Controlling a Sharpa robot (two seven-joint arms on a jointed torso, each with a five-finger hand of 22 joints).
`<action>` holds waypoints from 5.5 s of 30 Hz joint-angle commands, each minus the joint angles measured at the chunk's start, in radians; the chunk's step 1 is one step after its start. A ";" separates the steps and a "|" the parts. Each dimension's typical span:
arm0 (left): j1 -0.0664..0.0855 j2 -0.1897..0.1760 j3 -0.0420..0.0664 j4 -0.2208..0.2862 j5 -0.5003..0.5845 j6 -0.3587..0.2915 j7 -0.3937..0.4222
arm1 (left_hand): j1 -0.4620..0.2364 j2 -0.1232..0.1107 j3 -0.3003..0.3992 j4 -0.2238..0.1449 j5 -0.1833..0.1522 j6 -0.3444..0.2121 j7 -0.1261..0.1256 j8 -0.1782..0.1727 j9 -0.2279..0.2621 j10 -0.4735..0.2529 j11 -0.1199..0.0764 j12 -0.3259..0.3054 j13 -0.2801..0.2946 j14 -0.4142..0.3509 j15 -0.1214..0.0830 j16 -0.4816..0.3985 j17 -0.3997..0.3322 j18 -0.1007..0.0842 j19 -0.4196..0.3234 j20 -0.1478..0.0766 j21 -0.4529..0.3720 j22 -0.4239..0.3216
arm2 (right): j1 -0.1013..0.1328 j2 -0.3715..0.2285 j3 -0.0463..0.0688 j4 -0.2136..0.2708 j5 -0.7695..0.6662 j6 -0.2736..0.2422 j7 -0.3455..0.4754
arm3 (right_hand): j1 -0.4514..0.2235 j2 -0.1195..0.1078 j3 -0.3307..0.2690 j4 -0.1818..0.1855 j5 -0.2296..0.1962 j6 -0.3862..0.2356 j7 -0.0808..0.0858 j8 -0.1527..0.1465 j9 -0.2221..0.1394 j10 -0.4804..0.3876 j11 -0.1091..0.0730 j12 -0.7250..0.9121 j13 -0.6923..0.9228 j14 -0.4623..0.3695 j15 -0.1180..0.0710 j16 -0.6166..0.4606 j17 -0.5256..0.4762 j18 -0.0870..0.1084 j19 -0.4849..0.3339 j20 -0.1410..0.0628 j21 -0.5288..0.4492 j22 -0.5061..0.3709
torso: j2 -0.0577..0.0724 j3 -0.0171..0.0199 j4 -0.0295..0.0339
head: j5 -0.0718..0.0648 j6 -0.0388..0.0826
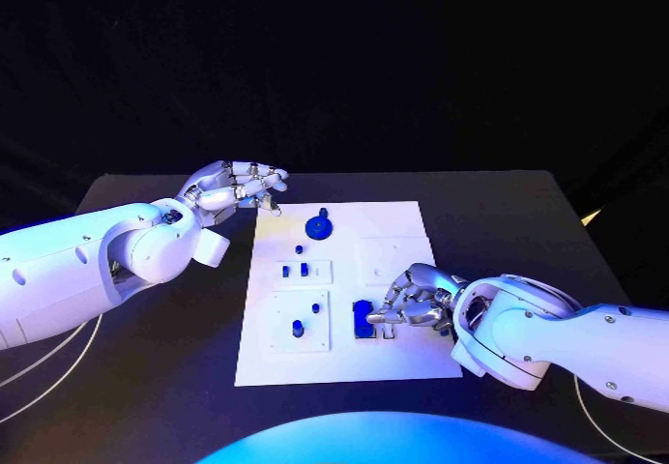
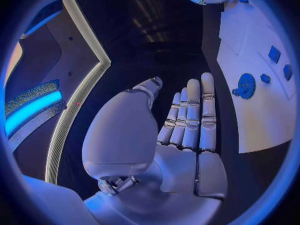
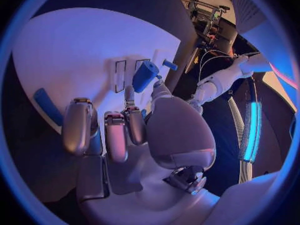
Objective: Assemble the parts on the task board
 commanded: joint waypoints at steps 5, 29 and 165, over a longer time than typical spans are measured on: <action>0.000 0.002 0.001 0.001 0.003 0.014 0.005 | 0.012 0.005 -0.006 0.003 0.002 -0.003 0.023 0.005 0.001 -0.007 -0.002 0.003 -0.002 -0.007 0.002 -0.004 -0.002 0.004 0.003 0.002 -0.006 -0.002 | -0.002 -0.009 0.000 0.023 -0.043 0.058 0.048 | 0.049 -0.005 0.003 -0.009 -0.010 0.012 -0.007 0.012 0.003 0.011 -0.003 0.012 0.122 0.087 -0.011 -0.001 0.182 -0.006 0.026 -0.007 0.009 0.189 | 0.000 0.0005 -0.0003 | -0.002 0.002; 0.000 0.000 0.000 0.002 0.001 0.011 -0.006 | 0.014 0.006 -0.007 0.004 0.001 -0.003 0.023 0.005 0.001 -0.007 -0.002 0.004 -0.002 -0.007 0.002 -0.004 -0.002 0.004 0.004 0.002 -0.007 -0.003 | -0.007 0.020 0.000 -0.017 -0.057 0.058 -0.005 | 0.096 0.010 0.007 0.003 0.006 0.019 -0.014 0.031 0.007 0.013 -0.010 0.011 0.124 0.089 -0.017 0.001 0.189 -0.007 0.029 -0.012 0.017 0.191 | 0.000 -0.0003 0.0009 | -0.005 -0.002; 0.000 0.006 -0.002 -0.003 0.013 0.027 -0.002 | 0.023 0.012 -0.019 0.015 0.001 -0.004 0.023 0.008 0.001 -0.008 -0.002 0.007 -0.005 -0.008 0.002 -0.004 -0.007 0.004 0.011 0.002 -0.017 -0.009 | -0.058 -0.175 -0.010 -0.032 -0.276 0.084 -0.037 | 0.019 -0.104 0.743 -0.147 0.072 -0.016 -0.020 0.068 0.075 0.010 -0.018 -0.014 0.118 0.088 -0.024 -0.003 0.186 -0.009 0.031 -0.020 0.023 0.193 | -0.001 -0.0004 0.0005 | -0.033 -0.003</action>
